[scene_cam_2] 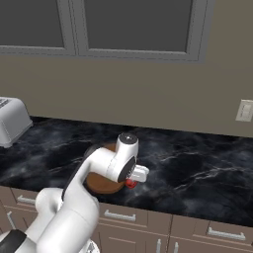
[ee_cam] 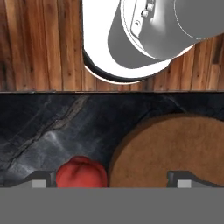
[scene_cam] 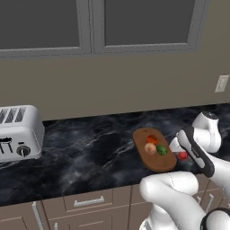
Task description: Place the avocado, onion, tomato, and bell pepper on the cutting board.
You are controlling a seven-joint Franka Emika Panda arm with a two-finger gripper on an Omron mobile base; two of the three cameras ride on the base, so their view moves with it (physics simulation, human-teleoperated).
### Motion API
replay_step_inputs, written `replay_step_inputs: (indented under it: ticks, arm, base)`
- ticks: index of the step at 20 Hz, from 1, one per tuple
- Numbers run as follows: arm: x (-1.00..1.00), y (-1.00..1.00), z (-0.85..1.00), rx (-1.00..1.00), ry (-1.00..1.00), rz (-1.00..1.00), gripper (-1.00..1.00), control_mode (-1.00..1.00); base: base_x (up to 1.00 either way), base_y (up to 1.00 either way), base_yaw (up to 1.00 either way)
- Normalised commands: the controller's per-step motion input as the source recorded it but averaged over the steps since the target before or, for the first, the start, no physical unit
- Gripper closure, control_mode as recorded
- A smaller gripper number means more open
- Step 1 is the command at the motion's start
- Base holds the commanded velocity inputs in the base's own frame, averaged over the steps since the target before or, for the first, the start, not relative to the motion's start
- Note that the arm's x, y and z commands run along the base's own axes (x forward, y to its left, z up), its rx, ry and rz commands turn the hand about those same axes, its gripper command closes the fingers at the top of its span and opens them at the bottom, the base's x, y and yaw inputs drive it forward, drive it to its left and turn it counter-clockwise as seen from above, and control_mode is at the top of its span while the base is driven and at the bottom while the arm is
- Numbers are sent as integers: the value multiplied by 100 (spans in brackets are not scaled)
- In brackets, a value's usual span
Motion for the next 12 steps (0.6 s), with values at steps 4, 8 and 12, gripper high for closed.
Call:
replay_step_inputs:
  ticks: [4,8,12]
  arm:
    - [8,-4,-1,0,0,10,-100,-100]
    - [6,-9,0,0,0,9,-100,-100]
    - [0,-11,0,0,0,5,-100,-100]
  base:
    - [0,0,0]
    - [0,0,0]
    - [0,0,0]
